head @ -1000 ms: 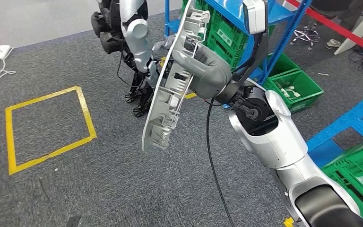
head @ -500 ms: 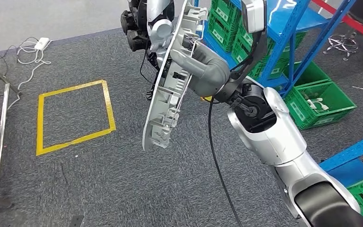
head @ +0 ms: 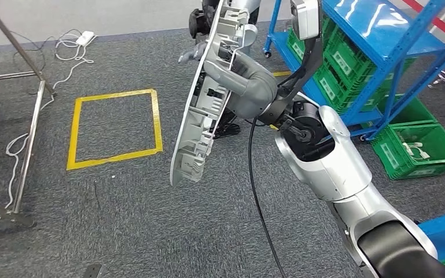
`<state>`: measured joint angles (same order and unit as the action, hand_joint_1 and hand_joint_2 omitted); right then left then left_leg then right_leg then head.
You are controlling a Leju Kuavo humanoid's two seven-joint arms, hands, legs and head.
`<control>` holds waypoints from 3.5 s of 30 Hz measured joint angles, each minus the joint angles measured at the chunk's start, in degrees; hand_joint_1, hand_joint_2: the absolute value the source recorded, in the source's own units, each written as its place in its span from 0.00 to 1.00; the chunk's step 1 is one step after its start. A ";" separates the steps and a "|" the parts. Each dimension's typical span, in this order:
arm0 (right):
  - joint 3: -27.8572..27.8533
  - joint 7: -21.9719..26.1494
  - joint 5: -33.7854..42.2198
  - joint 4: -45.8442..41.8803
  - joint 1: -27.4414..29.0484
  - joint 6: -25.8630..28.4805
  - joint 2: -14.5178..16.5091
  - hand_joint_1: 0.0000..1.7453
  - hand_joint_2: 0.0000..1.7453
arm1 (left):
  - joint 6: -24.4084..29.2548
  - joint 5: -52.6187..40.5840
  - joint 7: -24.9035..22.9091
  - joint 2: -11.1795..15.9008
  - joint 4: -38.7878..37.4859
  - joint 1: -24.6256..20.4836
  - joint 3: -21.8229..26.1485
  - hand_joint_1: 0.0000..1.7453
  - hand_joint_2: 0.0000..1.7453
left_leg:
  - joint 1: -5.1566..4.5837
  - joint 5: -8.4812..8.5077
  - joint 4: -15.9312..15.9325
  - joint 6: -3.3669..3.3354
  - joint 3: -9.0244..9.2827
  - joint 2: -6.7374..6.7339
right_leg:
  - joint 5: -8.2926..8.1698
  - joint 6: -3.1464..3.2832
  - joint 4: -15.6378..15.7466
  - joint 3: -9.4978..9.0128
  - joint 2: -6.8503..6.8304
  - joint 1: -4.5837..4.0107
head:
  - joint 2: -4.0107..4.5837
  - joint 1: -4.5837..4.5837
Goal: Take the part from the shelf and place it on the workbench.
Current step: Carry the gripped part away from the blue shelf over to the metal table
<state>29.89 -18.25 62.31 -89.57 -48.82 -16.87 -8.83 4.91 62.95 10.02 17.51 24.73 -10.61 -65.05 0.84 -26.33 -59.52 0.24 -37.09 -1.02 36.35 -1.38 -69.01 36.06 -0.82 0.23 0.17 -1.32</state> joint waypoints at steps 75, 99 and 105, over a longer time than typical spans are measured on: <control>0.09 0.07 0.50 1.04 -1.15 -2.74 1.79 1.00 1.00 | -0.09 -1.55 -1.08 -0.81 -1.10 0.22 0.07 0.00 1.00 | -0.48 -2.65 -3.88 1.48 -2.17 2.18 | -9.63 4.81 14.43 -5.14 0.99 -1.77 | 0.00 -1.02; 3.02 -1.74 3.18 2.46 0.41 -5.11 3.30 1.00 1.00 | 4.07 0.85 -5.66 -0.78 2.30 0.35 0.46 0.00 1.00 | 0.06 -0.63 -1.90 1.06 -0.77 3.74 | -7.12 5.31 7.62 -2.03 3.45 -2.83 | 0.00 -1.69; 4.28 0.81 1.02 4.23 -1.54 -8.21 6.44 1.00 1.00 | 3.72 2.67 -6.05 -1.57 2.57 0.52 1.44 0.00 1.00 | 0.10 -1.13 -1.70 2.16 -1.66 2.13 | -10.18 6.53 15.08 -5.39 2.19 -2.70 | 0.00 -2.81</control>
<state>34.18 -17.44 63.34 -85.34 -50.35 -25.08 -2.39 8.63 65.61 3.97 15.94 27.30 -10.10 -63.60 0.94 -27.46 -61.22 2.40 -38.74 1.11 26.17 5.14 -53.93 30.67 1.37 -2.47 0.17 -4.13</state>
